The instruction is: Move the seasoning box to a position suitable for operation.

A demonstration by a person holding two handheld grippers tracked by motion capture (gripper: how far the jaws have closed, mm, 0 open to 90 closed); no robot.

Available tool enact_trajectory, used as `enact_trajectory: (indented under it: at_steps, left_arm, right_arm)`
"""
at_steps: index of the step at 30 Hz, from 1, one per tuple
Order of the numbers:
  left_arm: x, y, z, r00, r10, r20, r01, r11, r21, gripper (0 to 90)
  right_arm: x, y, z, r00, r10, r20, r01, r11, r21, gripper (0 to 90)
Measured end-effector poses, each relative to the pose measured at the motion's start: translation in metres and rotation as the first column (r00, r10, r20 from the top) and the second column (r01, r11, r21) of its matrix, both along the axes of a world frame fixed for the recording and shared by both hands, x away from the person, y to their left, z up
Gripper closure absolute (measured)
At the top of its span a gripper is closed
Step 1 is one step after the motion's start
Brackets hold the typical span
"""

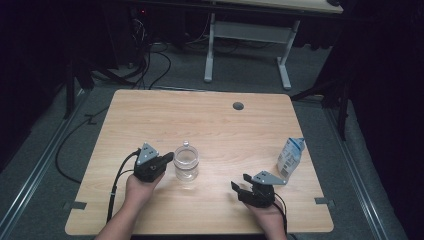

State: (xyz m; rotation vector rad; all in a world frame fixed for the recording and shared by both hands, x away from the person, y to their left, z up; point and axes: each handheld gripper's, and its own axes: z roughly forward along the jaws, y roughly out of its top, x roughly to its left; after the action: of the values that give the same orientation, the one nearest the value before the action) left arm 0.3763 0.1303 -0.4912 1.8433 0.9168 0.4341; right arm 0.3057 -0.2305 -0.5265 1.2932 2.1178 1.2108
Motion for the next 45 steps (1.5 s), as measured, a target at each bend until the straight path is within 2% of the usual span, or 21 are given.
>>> enact_trajectory:
  at_steps: [12,16,18,23,25,27,28,30,34,35,45]
  left_arm:
    - [-0.022,-0.003,-0.002,0.9995,-0.027,0.017,0.027,0.9993,-0.027,89.9]
    - [-0.029,-0.008,-0.001,0.9985,-0.051,0.018,0.052,0.9980,-0.036,90.0]
    - [-0.036,-0.014,0.000,0.9962,-0.084,0.023,0.085,0.9958,-0.035,90.0]
    - [-0.044,-0.021,0.000,0.9926,-0.114,0.041,0.115,0.9931,-0.021,90.0]
    - [-0.043,-0.021,0.000,0.9936,-0.098,0.055,0.099,0.9948,-0.020,90.0]
    - [-0.033,-0.017,-0.002,0.9978,-0.051,0.042,0.053,0.9980,-0.036,89.9]
    - [-0.033,-0.017,-0.002,0.9978,-0.051,0.042,0.053,0.9980,-0.036,90.0]
    - [-0.023,-0.019,-0.005,0.9989,-0.033,0.032,0.033,0.9994,-0.012,89.9]
    - [-0.020,-0.023,-0.009,0.9988,-0.041,0.026,0.041,0.9991,0.006,89.9]
    - [-0.021,-0.023,-0.009,0.9987,-0.045,0.022,0.045,0.9990,-0.003,90.0]
    - [-0.041,-0.030,-0.010,0.9939,-0.106,0.030,0.107,0.9942,-0.014,90.0]
  right_arm:
    - [0.000,0.001,-0.001,1.0000,0.001,-0.003,-0.001,1.000,-0.003,40.4]
    - [0.000,0.002,-0.001,1.0000,-0.001,-0.007,0.001,1.000,-0.002,40.4]
    - [0.000,0.001,0.000,1.0000,0.000,-0.005,0.000,1.000,-0.003,40.4]
    - [0.000,0.001,0.000,1.0000,-0.001,-0.003,0.001,1.000,-0.001,40.4]
    - [0.000,0.001,0.000,1.0000,-0.001,-0.003,0.001,1.000,-0.001,40.4]
    - [0.000,0.000,0.000,1.0000,-0.002,-0.001,0.002,1.000,0.003,40.5]
    - [0.000,0.000,0.000,1.0000,-0.002,-0.001,0.002,1.000,0.003,40.5]
    - [0.000,0.000,0.000,1.0000,-0.003,-0.003,0.003,1.000,0.005,40.6]
    - [-0.001,0.000,0.000,1.0000,-0.005,-0.005,0.005,1.000,0.008,40.6]
    - [-0.001,0.000,0.001,1.0000,-0.005,-0.005,0.005,1.000,0.008,40.7]
    - [-0.001,0.001,0.001,1.0000,0.002,-0.007,-0.002,1.000,0.006,42.7]
